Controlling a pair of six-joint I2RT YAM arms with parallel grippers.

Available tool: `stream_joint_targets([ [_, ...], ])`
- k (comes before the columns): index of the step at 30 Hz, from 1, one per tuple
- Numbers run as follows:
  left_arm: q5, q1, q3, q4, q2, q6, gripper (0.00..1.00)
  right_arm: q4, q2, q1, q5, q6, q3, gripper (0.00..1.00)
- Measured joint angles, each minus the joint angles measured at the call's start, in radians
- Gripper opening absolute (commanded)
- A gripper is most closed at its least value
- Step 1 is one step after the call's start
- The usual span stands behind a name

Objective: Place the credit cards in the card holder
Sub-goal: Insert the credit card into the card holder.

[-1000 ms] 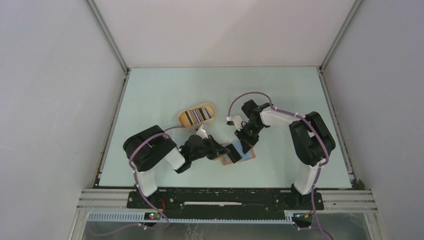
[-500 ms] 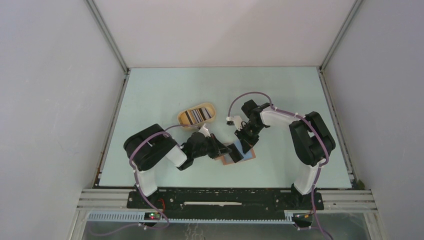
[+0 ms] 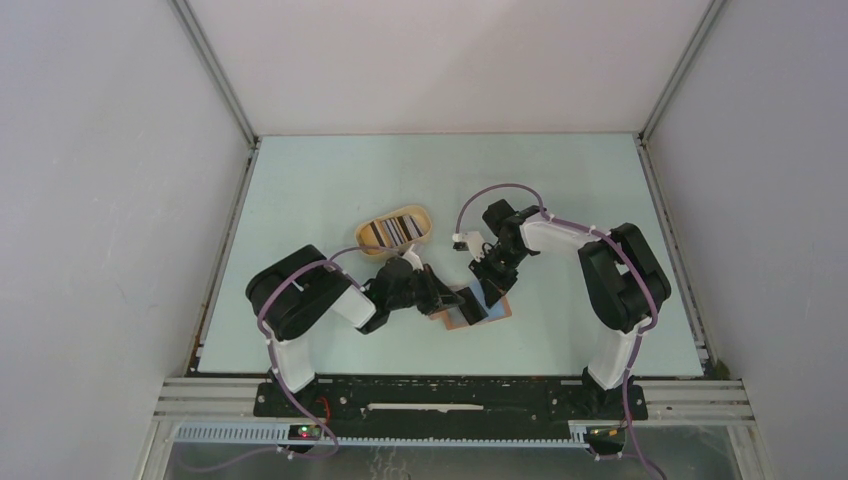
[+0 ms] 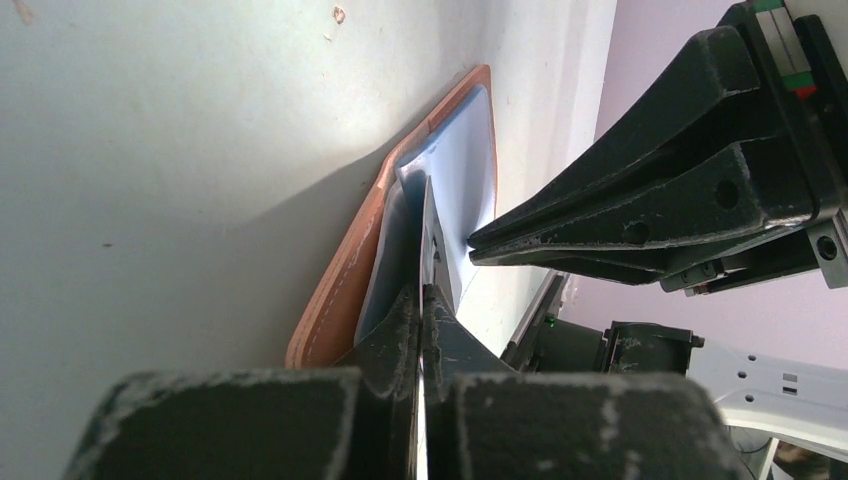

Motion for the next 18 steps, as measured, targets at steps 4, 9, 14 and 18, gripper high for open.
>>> stream_joint_targets([
  [4, 0.011, 0.002, 0.010, -0.020, 0.000, 0.000, 0.00, 0.000, 0.000, 0.003, -0.003, 0.000, 0.000, 0.14],
  [9, 0.027, 0.002, 0.024, -0.045, 0.000, 0.001, 0.00, 0.000, 0.000, 0.007, -0.003, 0.000, 0.000, 0.15],
  [14, 0.039, 0.002, 0.035, -0.066, 0.000, 0.002, 0.00, 0.000, 0.000, 0.011, -0.003, 0.000, 0.001, 0.15],
  [18, 0.050, 0.002, 0.044, -0.079, 0.000, 0.009, 0.00, 0.000, 0.000, 0.011, -0.003, 0.000, 0.001, 0.15],
])
